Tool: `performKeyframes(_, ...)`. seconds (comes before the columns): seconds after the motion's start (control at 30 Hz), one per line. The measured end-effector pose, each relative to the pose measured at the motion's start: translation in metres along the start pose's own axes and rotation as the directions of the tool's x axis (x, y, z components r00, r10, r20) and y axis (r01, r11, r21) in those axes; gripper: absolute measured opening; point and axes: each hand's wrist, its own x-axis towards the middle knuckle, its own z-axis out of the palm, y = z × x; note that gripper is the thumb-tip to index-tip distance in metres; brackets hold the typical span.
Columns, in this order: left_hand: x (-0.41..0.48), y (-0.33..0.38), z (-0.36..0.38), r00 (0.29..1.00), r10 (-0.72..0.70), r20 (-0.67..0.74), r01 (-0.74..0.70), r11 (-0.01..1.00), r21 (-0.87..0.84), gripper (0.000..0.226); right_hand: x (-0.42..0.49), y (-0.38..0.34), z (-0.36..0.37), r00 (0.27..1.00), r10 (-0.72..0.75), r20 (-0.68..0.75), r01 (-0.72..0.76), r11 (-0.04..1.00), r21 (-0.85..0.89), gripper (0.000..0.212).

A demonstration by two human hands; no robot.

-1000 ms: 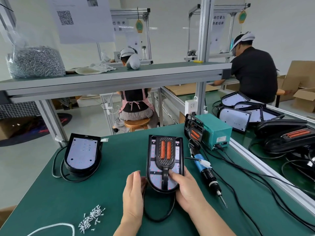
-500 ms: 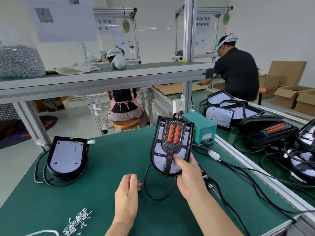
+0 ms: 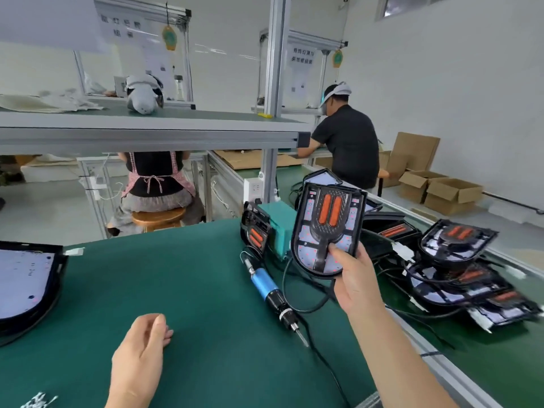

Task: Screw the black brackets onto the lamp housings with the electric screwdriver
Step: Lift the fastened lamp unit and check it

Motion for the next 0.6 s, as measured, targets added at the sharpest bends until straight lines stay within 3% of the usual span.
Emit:
performKeyframes(0.2, 0.002, -0.001, 0.003, 0.999, 0.035, -0.031, -0.035, 0.999, -0.021, 0.015, 0.051, -0.036, -0.058, 0.973, -0.090, -0.213, 0.067, 0.991, -0.115, 0.030)
performKeyframes(0.43, 0.004, 0.000, 0.011, 0.998, 0.046, -0.052, -0.049, 0.996, -0.074, 0.016, 0.103, -0.059, -0.125, 0.890, -0.153, -0.430, 0.029, 0.959, -0.281, 0.021)
performKeyframes(0.6, 0.003, -0.002, 0.011, 0.996, 0.062, -0.057, -0.065, 0.996, -0.062, 0.015, 0.115, -0.052, -0.149, 0.825, -0.231, -0.515, -0.035, 0.890, -0.455, 0.037)
